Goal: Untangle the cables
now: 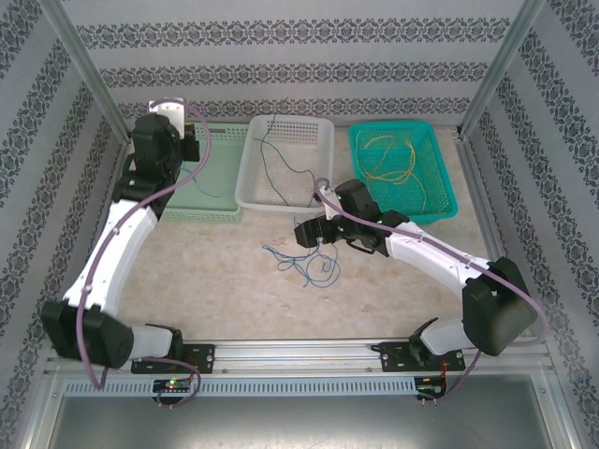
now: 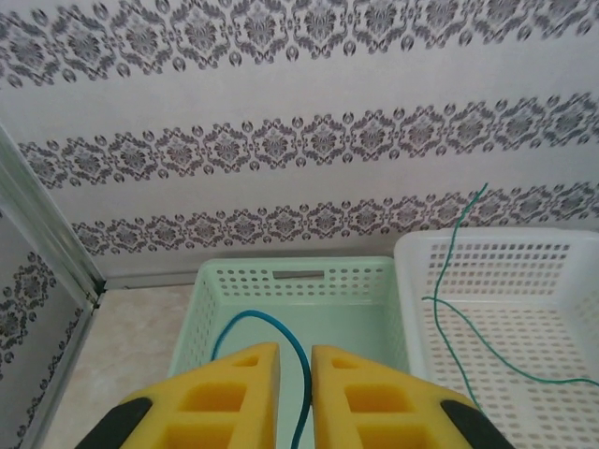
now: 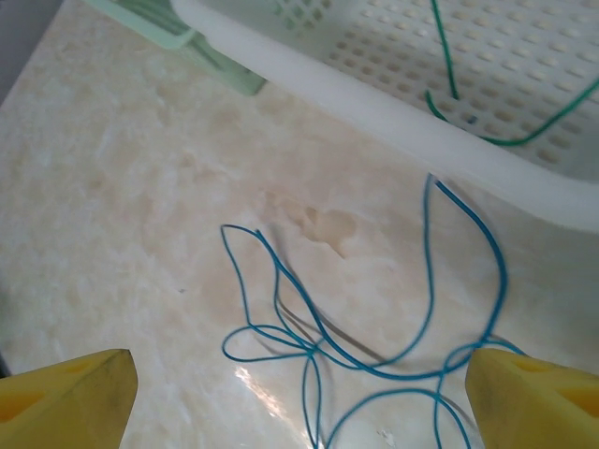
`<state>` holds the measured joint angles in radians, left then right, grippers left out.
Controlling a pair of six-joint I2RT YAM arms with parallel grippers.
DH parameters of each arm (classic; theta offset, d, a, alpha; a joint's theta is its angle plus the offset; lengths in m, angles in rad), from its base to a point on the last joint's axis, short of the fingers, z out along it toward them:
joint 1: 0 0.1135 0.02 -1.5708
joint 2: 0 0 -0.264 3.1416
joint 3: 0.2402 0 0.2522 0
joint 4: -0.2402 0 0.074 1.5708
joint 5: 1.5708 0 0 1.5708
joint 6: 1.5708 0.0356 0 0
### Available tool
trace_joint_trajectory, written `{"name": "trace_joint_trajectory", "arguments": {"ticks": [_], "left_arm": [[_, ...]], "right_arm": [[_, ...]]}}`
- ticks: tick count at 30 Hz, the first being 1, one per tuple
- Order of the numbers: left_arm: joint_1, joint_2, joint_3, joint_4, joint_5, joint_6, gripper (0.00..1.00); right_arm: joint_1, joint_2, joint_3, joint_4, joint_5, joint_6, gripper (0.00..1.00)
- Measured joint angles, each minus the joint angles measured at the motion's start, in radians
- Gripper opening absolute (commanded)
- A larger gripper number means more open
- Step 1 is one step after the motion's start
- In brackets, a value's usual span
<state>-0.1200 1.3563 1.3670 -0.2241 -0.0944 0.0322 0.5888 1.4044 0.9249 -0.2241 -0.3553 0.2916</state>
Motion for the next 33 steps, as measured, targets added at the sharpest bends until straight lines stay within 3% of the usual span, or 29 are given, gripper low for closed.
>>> {"name": "trace_joint_trajectory", "arguments": {"ticks": [7,11,16,18,20,23,33], "left_arm": [[0.055,0.229,0.161,-0.016,0.115,0.027,0.16],[0.057,0.374,0.241,-0.045,0.109,0.035,0.19],[0.057,0.529,0.312,-0.145,0.017,0.01,0.38],[0.057,0.554,0.311,-0.188,-0.011,-0.015,0.62],[0.057,0.552,0.295,-0.206,-0.029,-0.044,0.83],[0.058,0.508,0.244,-0.206,-0.039,-0.085,0.98],[0.053,0.174,0.027,-0.139,0.008,-0.177,1.0]], "right_arm": [[-0.036,-0.053,-0.045,-0.004,0.011,0.006,0.91],[-0.051,-0.054,-0.051,-0.024,0.037,0.001,0.86],[-0.057,-0.039,-0.051,-0.079,0.076,-0.007,0.78],[-0.057,-0.016,-0.051,-0.106,0.089,-0.007,0.75],[-0.057,0.01,-0.051,-0.133,0.108,-0.002,0.73],[-0.057,0.04,-0.051,-0.177,0.124,-0.002,0.73],[-0.056,0.038,-0.099,-0.23,0.108,-0.006,0.62]]}}
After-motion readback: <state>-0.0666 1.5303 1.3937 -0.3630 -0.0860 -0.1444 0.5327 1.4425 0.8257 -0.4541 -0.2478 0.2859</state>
